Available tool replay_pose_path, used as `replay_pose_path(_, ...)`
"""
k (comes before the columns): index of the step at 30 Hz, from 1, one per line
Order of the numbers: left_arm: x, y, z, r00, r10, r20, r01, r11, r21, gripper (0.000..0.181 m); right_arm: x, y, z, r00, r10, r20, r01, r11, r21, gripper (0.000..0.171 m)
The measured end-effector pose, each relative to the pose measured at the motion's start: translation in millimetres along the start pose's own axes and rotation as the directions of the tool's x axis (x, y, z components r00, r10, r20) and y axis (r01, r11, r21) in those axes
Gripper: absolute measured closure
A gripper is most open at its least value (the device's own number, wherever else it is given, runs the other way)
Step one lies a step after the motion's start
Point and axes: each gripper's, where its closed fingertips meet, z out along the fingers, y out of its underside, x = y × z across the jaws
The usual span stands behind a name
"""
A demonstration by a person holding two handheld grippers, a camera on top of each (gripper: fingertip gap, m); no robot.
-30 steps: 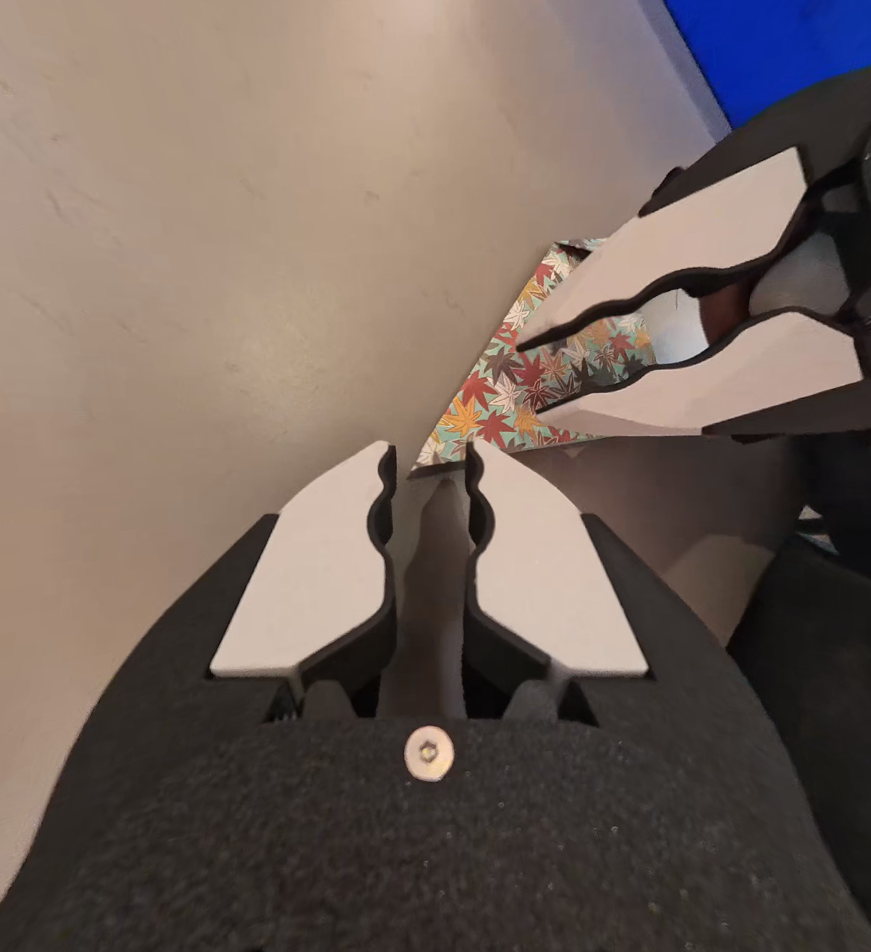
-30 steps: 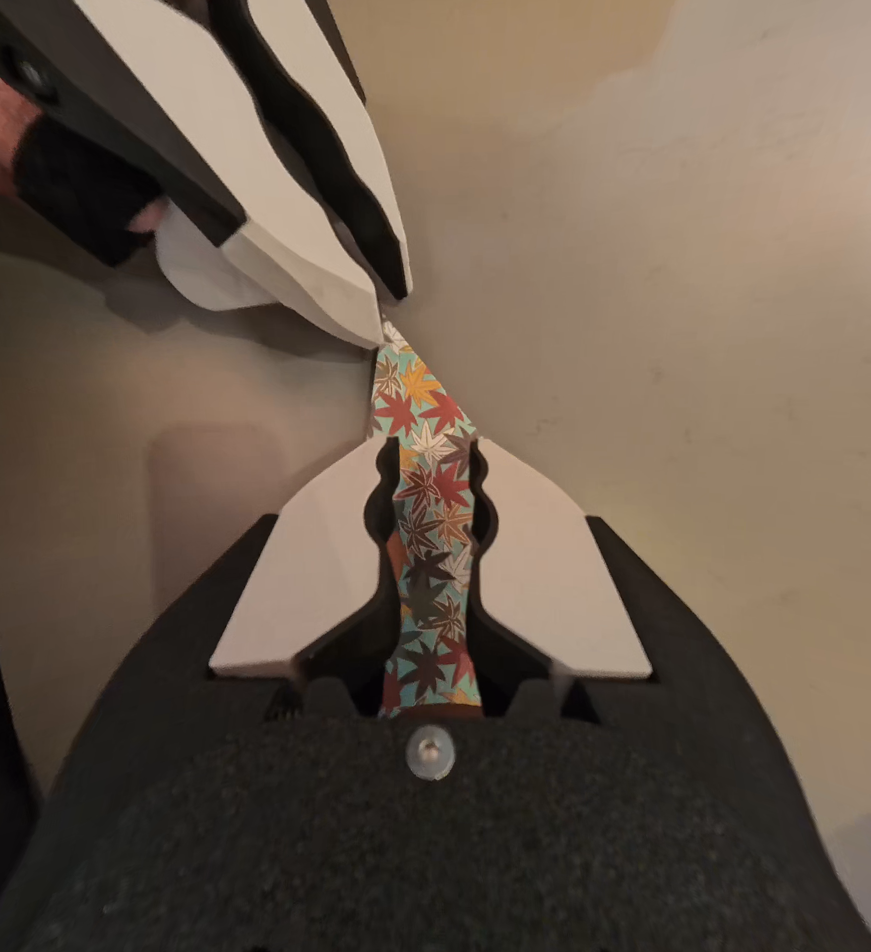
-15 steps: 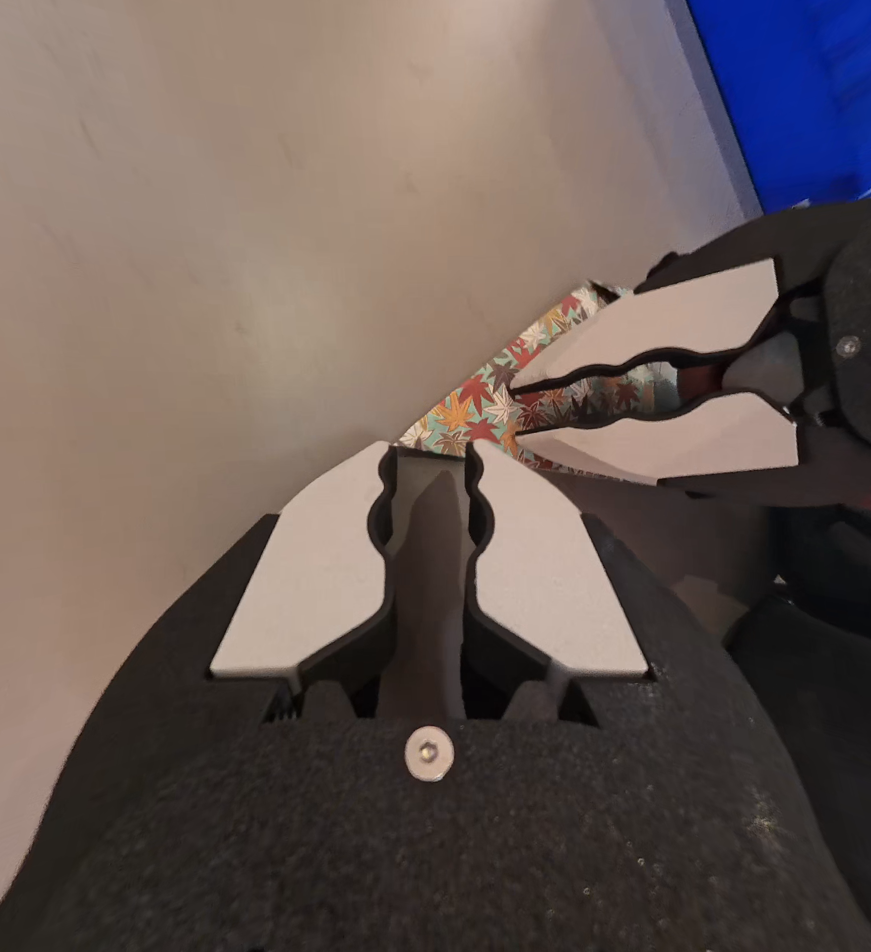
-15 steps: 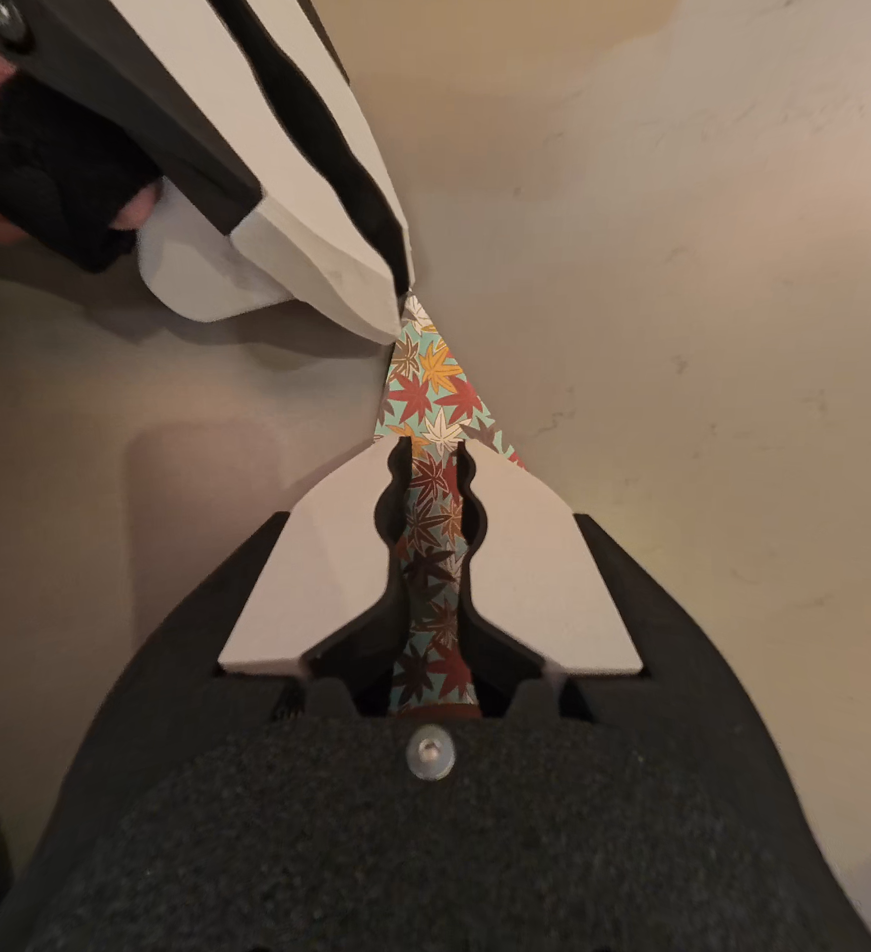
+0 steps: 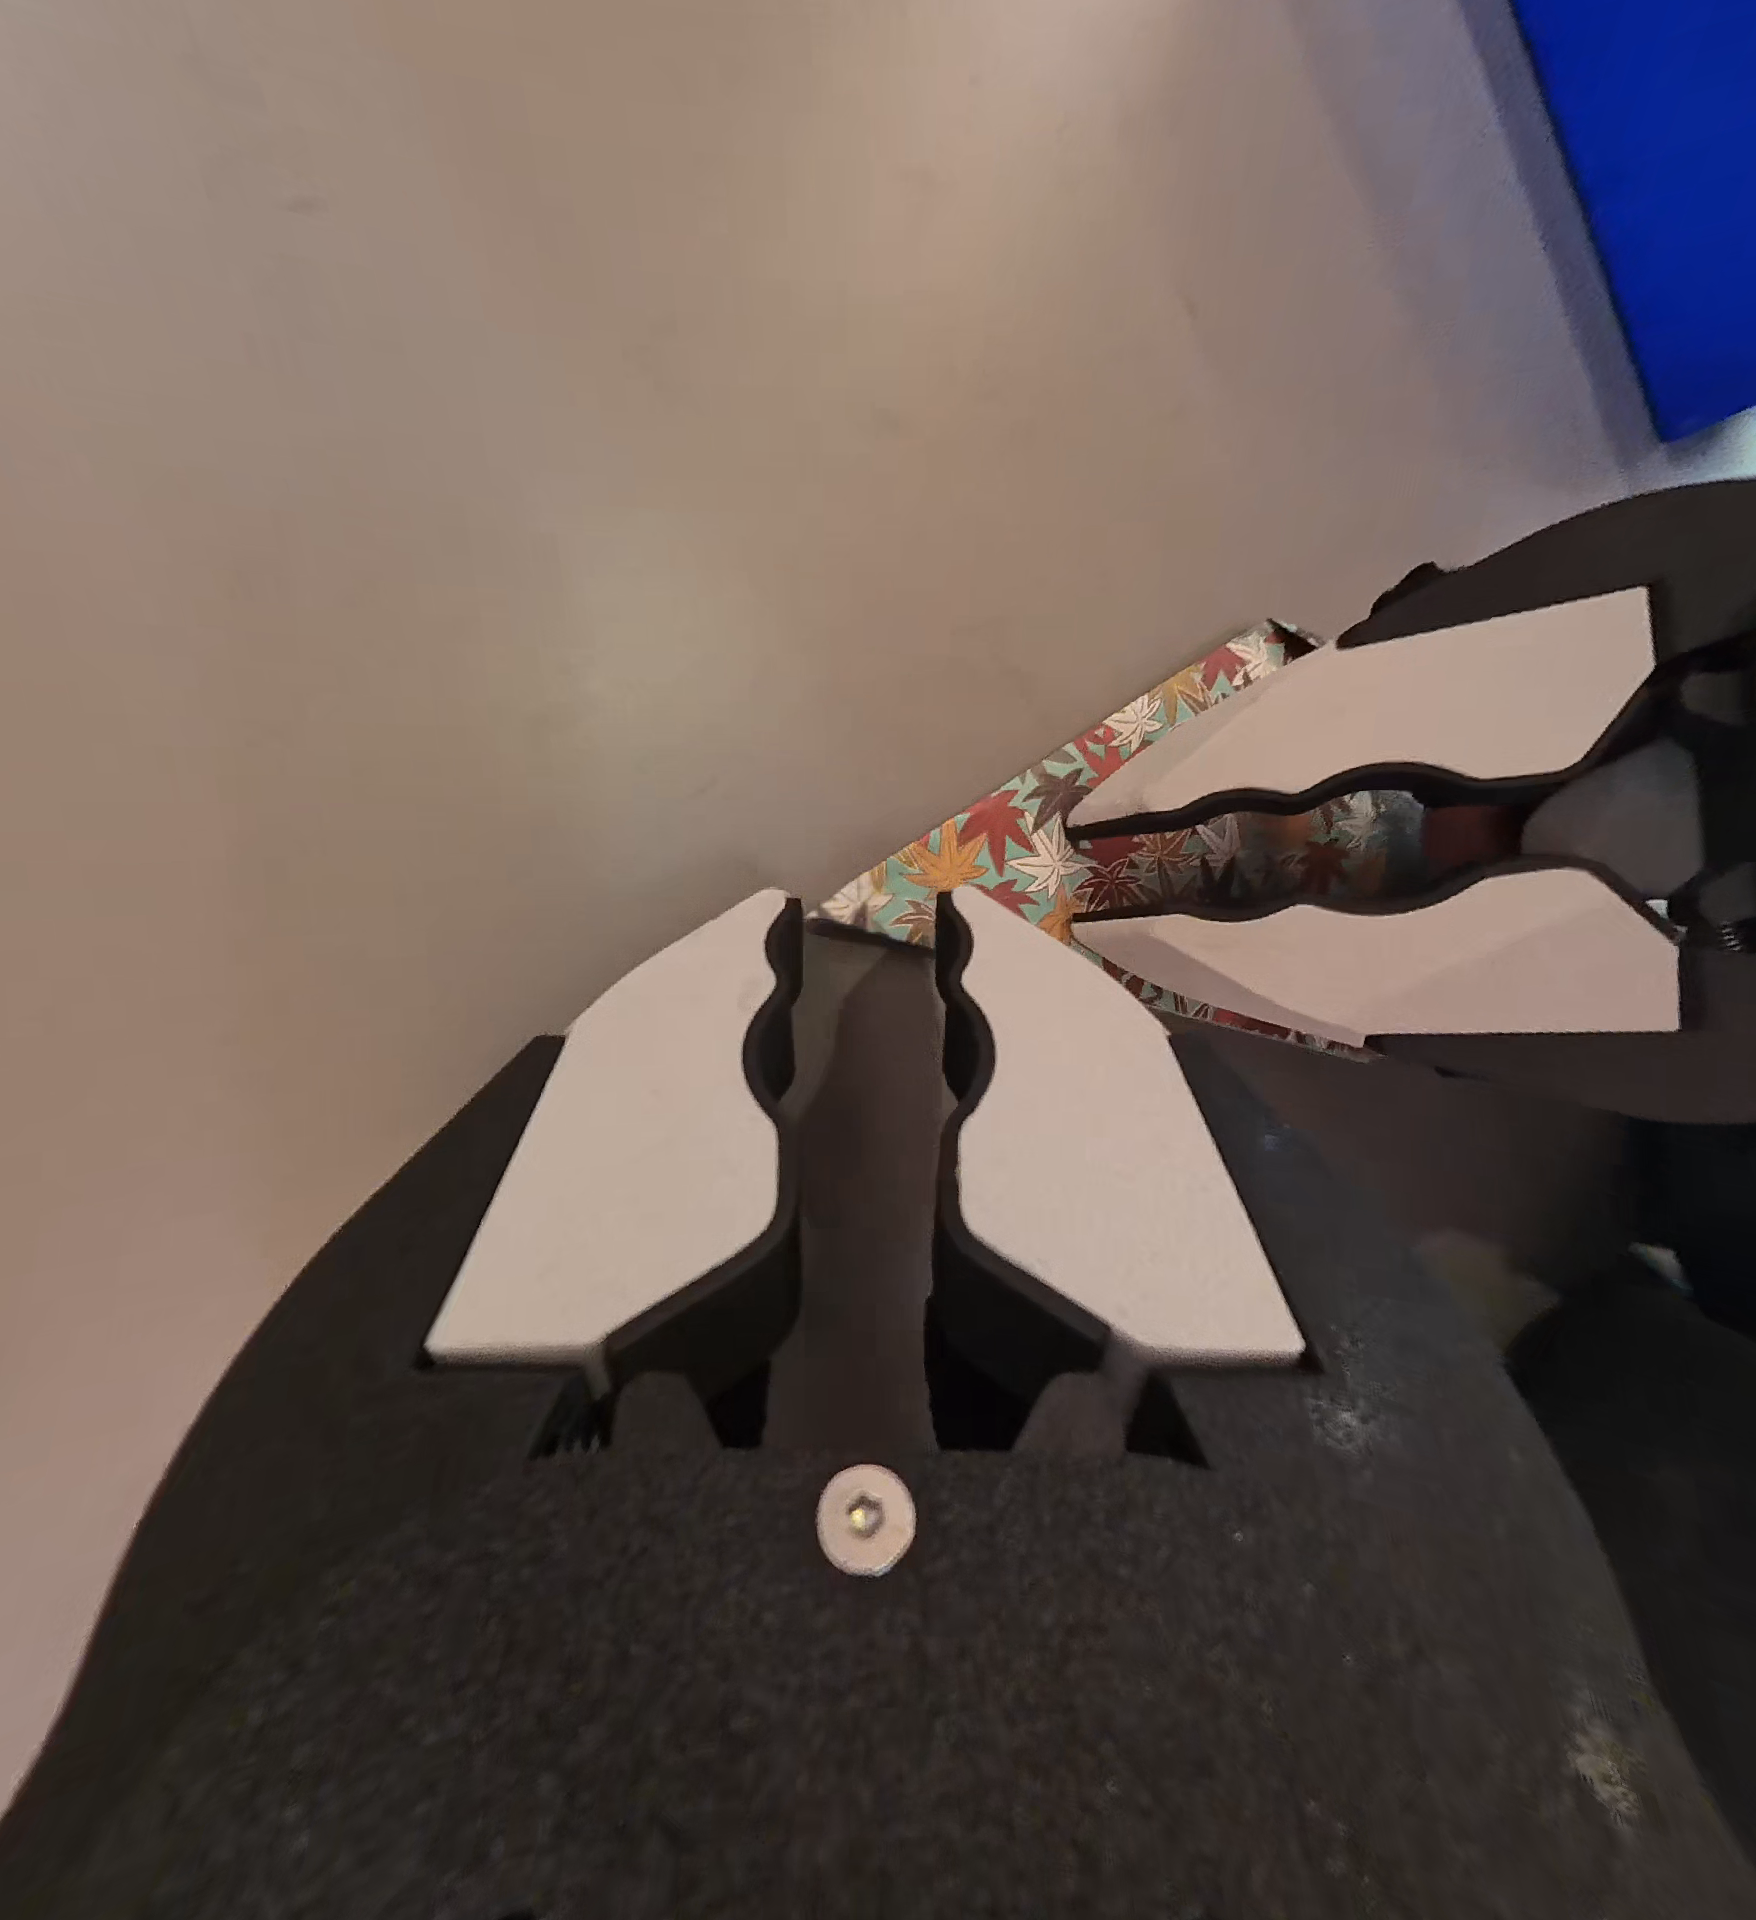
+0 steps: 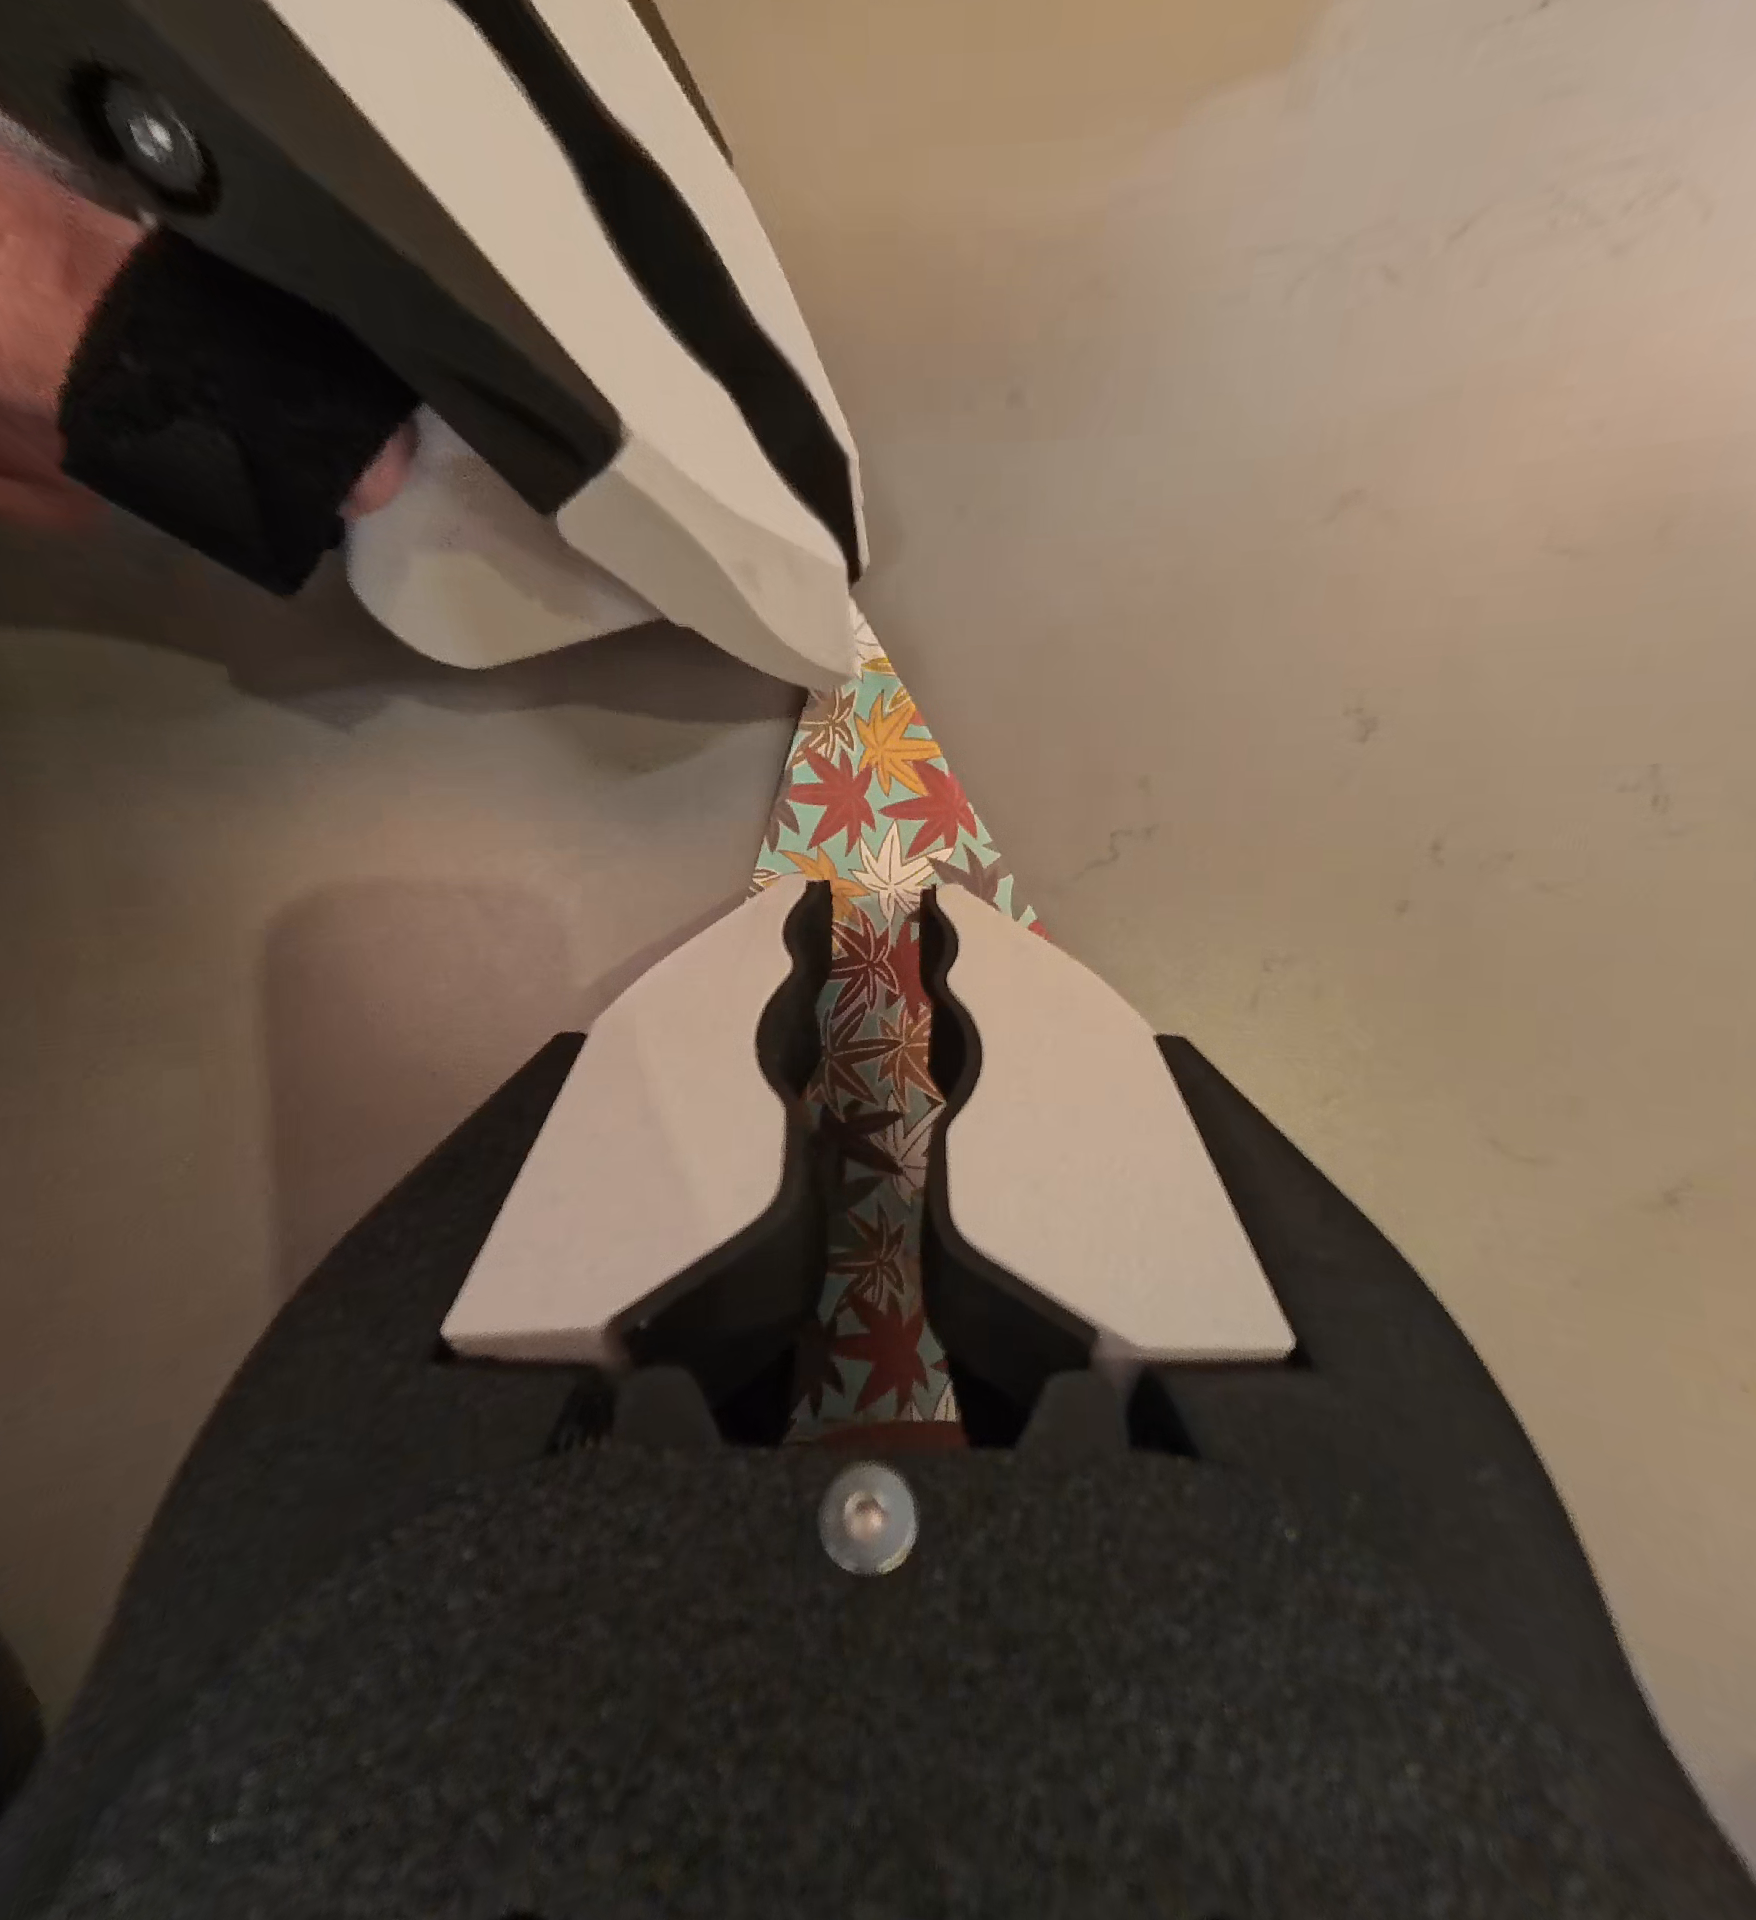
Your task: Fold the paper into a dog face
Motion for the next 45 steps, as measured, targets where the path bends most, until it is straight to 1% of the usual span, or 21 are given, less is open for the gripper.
replay_pose_path(4, -3.5, -0.7, 0.0, 0.999, 0.018, 0.049, -0.018, 1.0, -0.007, 0.158, -0.1, -0.1, 0.0, 1.0, 0.001, 0.0, -0.001, 1.0, 0.002, 0.155)
replay_pose_path(6, -5.0, -1.1, 0.1, 0.999, 0.01, 0.052, -0.01, 1.0, 0.0, 0.16, 0.0, -0.1, 0.1, 1.0, 0.002, 0.0, -0.002, 1.0, 0.004, 0.155)
replay_pose_path(7, -5.5, -0.8, 0.5, 0.999, 0.004, 0.048, -0.004, 1.0, 0.0, 0.162, -0.1, -0.1, 0.1, 1.0, 0.002, 0.001, -0.002, 1.0, 0.004, 0.155)
replay_pose_path(10, -7.7, 1.0, 1.3, 0.999, -0.008, 0.048, 0.008, 1.0, -0.002, 0.179, -0.1, -0.2, 0.1, 1.0, 0.004, -0.001, -0.004, 1.0, 0.004, 0.155)
replay_pose_path(12, -6.4, 1.4, 0.9, 0.999, -0.015, 0.035, 0.015, 1.0, 0.001, 0.181, 1.3, -0.2, 0.3, 1.0, 0.005, -0.011, -0.005, 1.0, 0.003, 0.158)
replay_pose_path(26, 6.4, -2.4, -3.7, 1.0, 0.003, -0.012, -0.002, 1.0, 0.026, 0.181, 1.4, -0.1, 0.5, 1.0, 0.01, -0.012, -0.01, 1.0, 0.007, 0.159)
replay_pose_path(34, 33.6, -9.1, -8.1, 0.994, 0.072, -0.085, -0.067, 0.996, 0.062, 0.181, 0.9, -0.1, 0.5, 1.0, 0.019, -0.002, -0.019, 1.0, 0.012, 0.158)
replay_pose_path(40, 61.8, 1.7, -3.5, 0.973, 0.144, -0.18, -0.14, 0.99, 0.037, 0.181, 0.4, -0.1, 0.3, 1.0, 0.014, 0.002, -0.014, 1.0, 0.019, 0.157)
replay_pose_path(45, 60.6, 10.5, -6.0, 0.965, 0.177, -0.193, -0.178, 0.984, 0.015, 0.181, -0.4, -0.2, 0.1, 1.0, 0.022, 0.022, -0.022, 1.0, 0.02, 0.155)
